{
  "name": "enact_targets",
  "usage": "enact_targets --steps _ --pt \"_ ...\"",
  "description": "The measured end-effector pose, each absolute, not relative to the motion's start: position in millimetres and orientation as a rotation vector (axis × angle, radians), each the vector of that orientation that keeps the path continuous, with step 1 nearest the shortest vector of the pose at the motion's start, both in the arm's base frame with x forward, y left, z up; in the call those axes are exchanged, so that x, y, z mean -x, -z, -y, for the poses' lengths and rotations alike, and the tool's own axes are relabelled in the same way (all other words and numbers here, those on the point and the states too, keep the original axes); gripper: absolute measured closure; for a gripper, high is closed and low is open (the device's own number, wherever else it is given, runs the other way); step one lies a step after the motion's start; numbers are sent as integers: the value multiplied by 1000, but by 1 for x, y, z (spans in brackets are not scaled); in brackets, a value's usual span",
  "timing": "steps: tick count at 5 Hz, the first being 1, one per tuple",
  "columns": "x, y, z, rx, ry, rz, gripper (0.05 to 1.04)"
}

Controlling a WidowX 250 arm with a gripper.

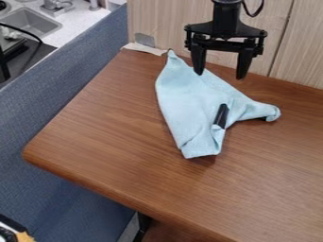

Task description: Fold the cloth from rigth to left

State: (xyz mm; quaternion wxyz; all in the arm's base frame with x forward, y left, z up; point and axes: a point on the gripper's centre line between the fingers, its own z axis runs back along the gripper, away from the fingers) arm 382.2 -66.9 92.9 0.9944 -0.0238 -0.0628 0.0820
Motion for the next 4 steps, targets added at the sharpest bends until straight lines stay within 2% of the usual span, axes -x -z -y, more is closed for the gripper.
enact_targets --steps 1,2,3,4 --pt "-381 -80 67 39 -171 91 83" --pt "-387 -80 89 43 -191 86 83" --pt "-398 -75 120 112 -139 144 83" --pt "-410 -62 137 126 -99 172 83"
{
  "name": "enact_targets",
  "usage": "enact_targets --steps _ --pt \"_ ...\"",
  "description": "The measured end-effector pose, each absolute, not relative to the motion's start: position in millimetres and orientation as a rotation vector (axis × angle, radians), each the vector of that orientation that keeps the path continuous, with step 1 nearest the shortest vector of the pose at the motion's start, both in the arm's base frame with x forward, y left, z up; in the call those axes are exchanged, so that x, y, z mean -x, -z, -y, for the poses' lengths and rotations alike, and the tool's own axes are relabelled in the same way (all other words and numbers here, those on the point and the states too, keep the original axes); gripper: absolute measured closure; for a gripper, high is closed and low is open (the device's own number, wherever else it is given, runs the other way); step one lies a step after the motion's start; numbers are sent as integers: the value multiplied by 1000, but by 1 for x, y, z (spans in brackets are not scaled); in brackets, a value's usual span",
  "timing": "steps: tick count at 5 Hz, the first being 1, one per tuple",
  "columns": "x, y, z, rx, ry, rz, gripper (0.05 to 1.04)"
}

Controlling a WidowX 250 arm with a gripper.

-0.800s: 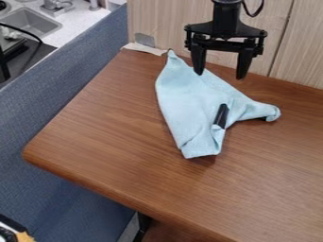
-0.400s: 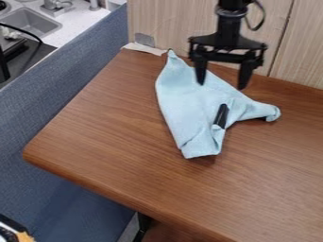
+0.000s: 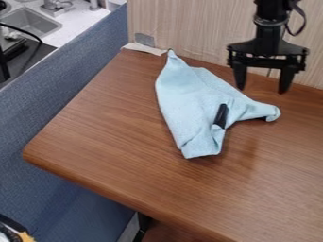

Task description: Fold the cloth from rigth to left

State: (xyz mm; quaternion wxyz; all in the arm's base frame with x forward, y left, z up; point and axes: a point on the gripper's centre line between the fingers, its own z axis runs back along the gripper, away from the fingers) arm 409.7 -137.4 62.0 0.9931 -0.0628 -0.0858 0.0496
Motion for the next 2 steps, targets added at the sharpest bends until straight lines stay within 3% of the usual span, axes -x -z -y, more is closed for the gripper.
enact_targets --steps 2 --pt "-429 -21 165 104 -53 159 83"
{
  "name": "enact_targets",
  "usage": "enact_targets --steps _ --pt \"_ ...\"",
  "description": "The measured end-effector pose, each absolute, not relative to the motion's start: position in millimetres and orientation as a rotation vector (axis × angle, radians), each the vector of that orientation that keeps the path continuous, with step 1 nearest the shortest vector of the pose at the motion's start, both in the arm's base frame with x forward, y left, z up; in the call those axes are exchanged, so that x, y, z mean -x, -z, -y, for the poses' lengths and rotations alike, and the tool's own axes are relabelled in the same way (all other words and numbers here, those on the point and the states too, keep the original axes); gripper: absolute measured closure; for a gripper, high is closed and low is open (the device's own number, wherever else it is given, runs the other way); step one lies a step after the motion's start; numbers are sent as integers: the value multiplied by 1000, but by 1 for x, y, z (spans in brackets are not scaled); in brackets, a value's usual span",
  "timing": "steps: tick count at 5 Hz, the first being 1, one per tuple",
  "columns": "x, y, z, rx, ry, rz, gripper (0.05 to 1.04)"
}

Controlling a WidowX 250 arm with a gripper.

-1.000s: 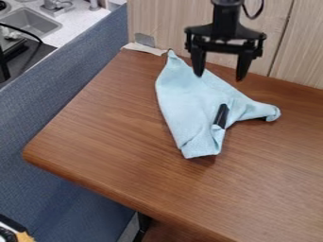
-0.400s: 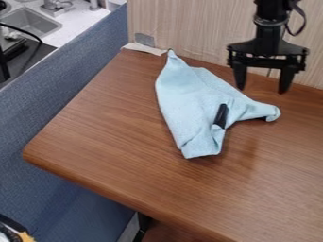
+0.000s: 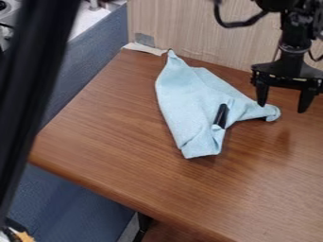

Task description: Fold the cloth from rigth to left

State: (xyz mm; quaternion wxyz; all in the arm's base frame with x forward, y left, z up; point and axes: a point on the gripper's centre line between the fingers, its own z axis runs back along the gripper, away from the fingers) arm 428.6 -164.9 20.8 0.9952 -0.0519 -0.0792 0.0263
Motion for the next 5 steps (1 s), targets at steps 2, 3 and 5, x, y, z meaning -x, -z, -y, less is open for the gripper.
enact_targets --steps 2,3,5 --pt "-440 2 166 64 -61 125 131" --pt "-441 8 165 40 -51 100 389" --pt "-440 7 163 25 -29 91 907"
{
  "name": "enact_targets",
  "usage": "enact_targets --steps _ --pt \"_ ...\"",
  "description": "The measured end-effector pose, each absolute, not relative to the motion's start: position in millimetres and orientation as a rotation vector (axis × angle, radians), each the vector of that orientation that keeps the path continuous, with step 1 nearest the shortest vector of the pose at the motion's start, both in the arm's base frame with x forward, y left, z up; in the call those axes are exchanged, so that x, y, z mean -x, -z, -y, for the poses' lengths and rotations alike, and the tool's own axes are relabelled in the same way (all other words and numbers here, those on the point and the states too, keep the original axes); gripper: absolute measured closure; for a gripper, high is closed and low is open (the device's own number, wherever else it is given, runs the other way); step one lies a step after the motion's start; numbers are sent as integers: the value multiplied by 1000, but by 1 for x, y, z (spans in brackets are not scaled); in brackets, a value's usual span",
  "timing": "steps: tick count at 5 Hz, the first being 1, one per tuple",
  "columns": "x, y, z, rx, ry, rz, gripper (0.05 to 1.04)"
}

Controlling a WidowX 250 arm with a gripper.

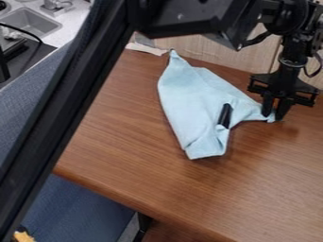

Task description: Fold the cloth from rigth to left

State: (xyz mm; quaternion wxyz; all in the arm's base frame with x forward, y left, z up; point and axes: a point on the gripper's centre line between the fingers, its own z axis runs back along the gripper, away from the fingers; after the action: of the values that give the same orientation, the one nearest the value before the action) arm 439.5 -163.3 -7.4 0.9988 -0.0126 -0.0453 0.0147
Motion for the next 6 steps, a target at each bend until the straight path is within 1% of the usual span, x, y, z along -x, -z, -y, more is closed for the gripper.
enact_targets --steps 1,2,3,4,5,6 --pt "-438 7 165 35 -11 79 1009" --pt "-432 5 168 43 7 41 1025" --pt "-431 -9 173 63 23 51 1025" --pt "-432 -51 176 110 23 133 1025" --pt "-422 -79 168 129 10 192 1025" --pt "-414 -102 149 156 -20 231 1025"
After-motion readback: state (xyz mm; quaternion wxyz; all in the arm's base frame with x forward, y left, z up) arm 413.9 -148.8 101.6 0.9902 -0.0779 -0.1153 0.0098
